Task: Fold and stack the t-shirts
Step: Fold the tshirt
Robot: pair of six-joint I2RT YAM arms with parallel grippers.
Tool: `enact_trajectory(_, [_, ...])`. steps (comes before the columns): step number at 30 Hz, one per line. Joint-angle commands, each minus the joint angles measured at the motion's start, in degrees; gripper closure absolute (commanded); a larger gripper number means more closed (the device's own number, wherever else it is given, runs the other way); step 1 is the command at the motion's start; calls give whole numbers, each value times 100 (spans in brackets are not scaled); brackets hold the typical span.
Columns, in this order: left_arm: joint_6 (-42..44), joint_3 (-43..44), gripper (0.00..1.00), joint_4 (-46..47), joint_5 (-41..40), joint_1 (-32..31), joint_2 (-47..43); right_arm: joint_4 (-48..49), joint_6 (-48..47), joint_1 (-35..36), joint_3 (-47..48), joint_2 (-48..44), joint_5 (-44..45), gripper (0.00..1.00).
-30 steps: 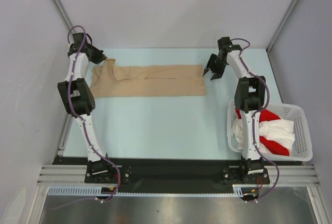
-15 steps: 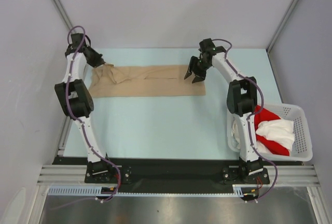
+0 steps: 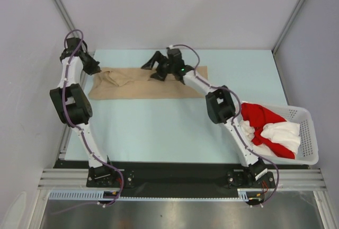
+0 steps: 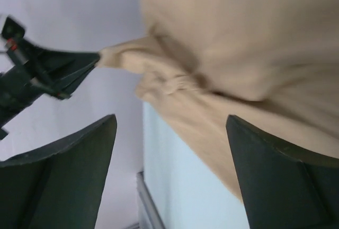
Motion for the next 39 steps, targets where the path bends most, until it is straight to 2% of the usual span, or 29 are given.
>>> enact_trajectory(1, [338,-6,100,0,20,67,-202,1388,961,661,913,450,903,12])
enact_trajectory(2, [374,-6,100,9,20,67,-211,1558,1147,757,782,494,1096,21])
enact_trajectory(3, [418,55,99,-8,81,67,-185,1682,1279,854,633,494,1342,25])
enact_trajectory(6, [672,100,90,-26,143,76,-193,1894,1141,986,263,372,1380,24])
enact_trajectory(7, [708,82,78,-26,108,84,-228,1763,922,1004,271,328,1362,23])
enact_trajectory(12, [691,-119,55,9,-58,110,-500,727,-96,969,183,-33,1256,20])
enact_trajectory(13, [673,-190,44,18,-224,93,-588,412,-247,960,157,-198,1248,19])
enact_trajectory(14, [682,-269,38,61,-313,102,-676,287,-414,952,87,-278,1248,17])
enact_trajectory(17, [682,-672,32,18,-864,128,-1194,-449,-793,890,43,-568,1222,15])
enact_trajectory(18, [656,-1126,30,114,-954,154,-1369,-662,-985,873,-36,-682,1213,15])
enact_trajectory(20, [393,-1786,29,342,-947,320,-2011,-1111,-1188,829,-281,-1102,1256,13])
enact_trajectory(21, [270,-2521,32,674,-833,391,-2213,-1182,-1276,820,-692,-1271,1291,13])
enact_trajectory(22, [60,-2876,37,860,-754,453,-2537,-1200,-1373,794,-931,-1429,1283,13])
enact_trajectory(24, [-126,-3666,43,1220,-378,602,-2680,-1217,-1470,697,-1440,-1965,1265,14])
enact_trajectory(26, [-241,-4012,43,1319,-95,690,-2559,-1358,-1523,522,-2161,-2482,1318,15])
enact_trajectory(31, [-425,-4128,40,1599,275,726,-2119,-1140,-1198,-32,-4126,-3494,1283,23])
enact_trajectory(33, [-460,-4111,40,1775,275,735,-2040,-998,-1198,-251,-4596,-3785,1318,26])
enact_trajectory(39, [-627,-4031,40,1548,-199,919,-1802,-673,-996,-788,-5810,-4489,1459,27])
